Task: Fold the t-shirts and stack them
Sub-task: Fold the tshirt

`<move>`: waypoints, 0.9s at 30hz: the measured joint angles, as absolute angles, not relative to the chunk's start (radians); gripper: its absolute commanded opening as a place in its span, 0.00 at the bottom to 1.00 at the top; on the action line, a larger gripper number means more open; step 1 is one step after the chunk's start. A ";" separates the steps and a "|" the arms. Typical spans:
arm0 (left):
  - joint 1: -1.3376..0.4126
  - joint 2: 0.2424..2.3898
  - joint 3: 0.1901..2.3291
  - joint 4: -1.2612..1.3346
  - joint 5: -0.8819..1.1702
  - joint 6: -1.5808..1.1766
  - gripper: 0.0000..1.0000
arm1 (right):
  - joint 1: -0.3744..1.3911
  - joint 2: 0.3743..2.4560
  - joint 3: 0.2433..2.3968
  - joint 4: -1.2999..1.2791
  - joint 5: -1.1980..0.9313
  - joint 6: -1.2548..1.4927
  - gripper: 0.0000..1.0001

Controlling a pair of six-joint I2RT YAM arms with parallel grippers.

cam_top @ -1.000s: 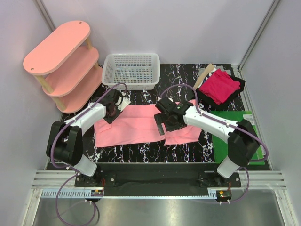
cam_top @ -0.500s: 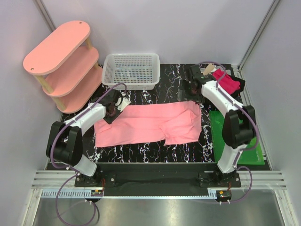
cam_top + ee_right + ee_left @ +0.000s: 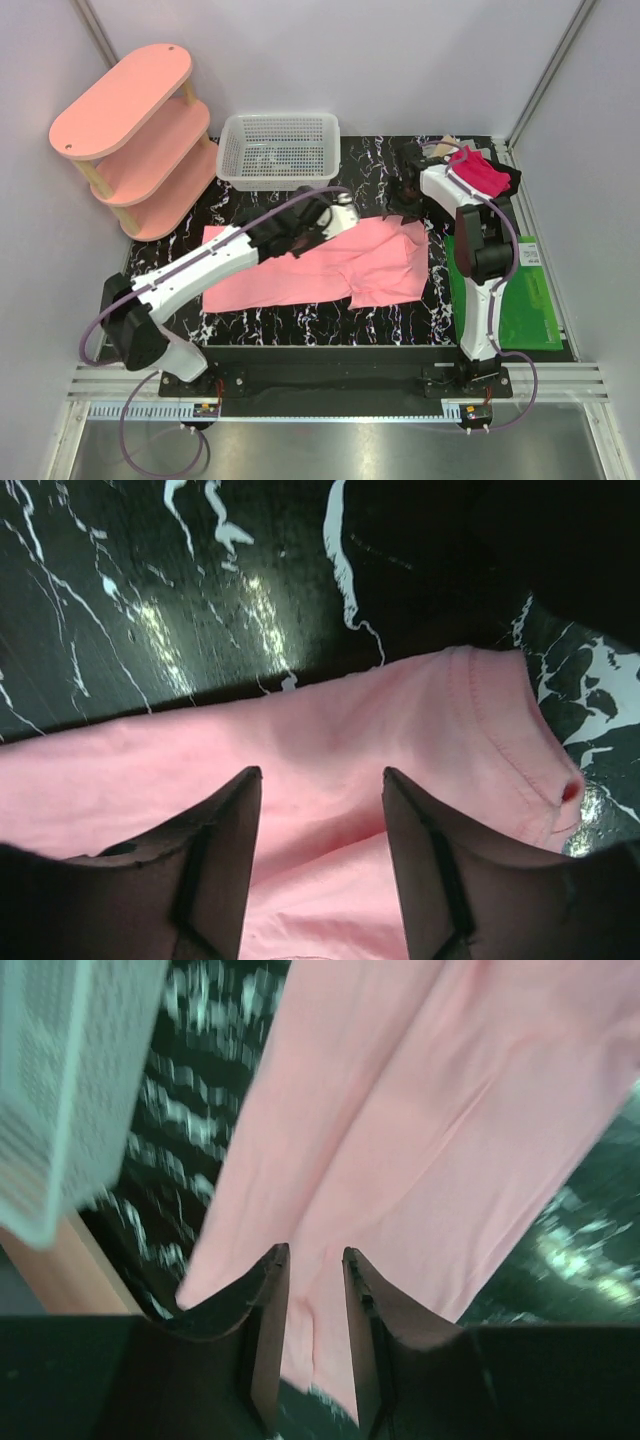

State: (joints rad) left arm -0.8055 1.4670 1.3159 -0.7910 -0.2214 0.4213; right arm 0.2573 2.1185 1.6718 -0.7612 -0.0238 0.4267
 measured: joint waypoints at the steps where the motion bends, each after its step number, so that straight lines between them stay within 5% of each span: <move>1: -0.852 1.489 1.361 -0.787 -0.224 0.421 0.31 | 0.252 2.121 1.676 -0.760 -0.027 0.427 0.56; 14: -1.078 2.086 1.804 -0.800 -0.224 0.433 0.30 | 0.199 2.236 1.760 -0.746 -0.112 0.451 0.49; 23: -1.107 2.162 1.889 -0.801 -0.185 0.369 0.33 | 0.167 2.262 1.787 -0.746 -0.200 0.463 0.46; 27: -1.113 2.163 1.889 -0.778 -0.110 0.318 0.44 | 0.162 2.268 1.793 -0.744 -0.216 0.467 0.46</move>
State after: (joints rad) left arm -1.1126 2.1632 1.8889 -0.7780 -0.1097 0.3183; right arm 0.1619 2.2681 1.7931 -0.7444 -0.2157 0.4671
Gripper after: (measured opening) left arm 0.370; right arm 0.460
